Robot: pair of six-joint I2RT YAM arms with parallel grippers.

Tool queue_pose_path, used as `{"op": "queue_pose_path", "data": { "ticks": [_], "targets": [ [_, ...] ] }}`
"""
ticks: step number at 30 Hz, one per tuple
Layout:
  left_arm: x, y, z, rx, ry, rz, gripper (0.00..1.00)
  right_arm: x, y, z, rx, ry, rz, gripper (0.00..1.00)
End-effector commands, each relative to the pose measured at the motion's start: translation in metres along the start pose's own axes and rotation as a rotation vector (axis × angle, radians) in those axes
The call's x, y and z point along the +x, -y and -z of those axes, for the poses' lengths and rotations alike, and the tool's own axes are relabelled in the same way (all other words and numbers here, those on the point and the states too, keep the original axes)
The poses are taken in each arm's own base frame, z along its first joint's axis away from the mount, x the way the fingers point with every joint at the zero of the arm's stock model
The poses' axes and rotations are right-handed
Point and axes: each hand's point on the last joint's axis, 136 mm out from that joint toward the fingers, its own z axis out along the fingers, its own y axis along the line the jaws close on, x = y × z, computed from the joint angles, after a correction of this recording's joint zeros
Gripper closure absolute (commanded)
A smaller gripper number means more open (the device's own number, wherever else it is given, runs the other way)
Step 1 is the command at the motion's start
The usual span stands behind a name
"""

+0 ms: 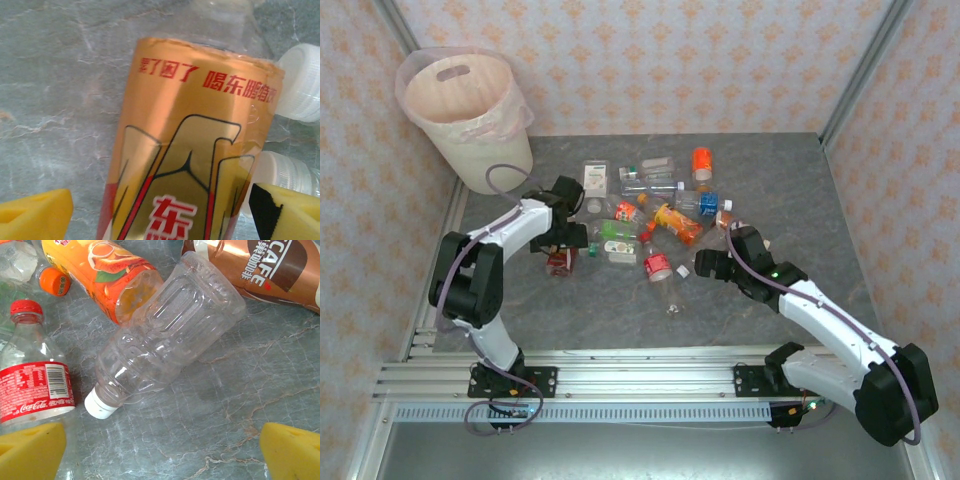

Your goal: Put the plastic bottles in the bin

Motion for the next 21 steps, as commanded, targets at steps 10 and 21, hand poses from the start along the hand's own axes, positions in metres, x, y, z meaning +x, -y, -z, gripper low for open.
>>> {"op": "queue_pose_path", "data": {
  "ticks": [10, 21],
  "targets": [
    [-0.01, 0.003, -0.021, 0.067, -0.007, -0.052, 0.2, -0.014, 0.0, 0.006, 0.013, 0.066, 0.016, 0.01],
    [-0.018, -0.021, -0.004, -0.017, 0.123, 0.03, 0.39, -0.021, 0.001, 0.011, 0.009, 0.116, 0.01, 0.01]
  ]
}}
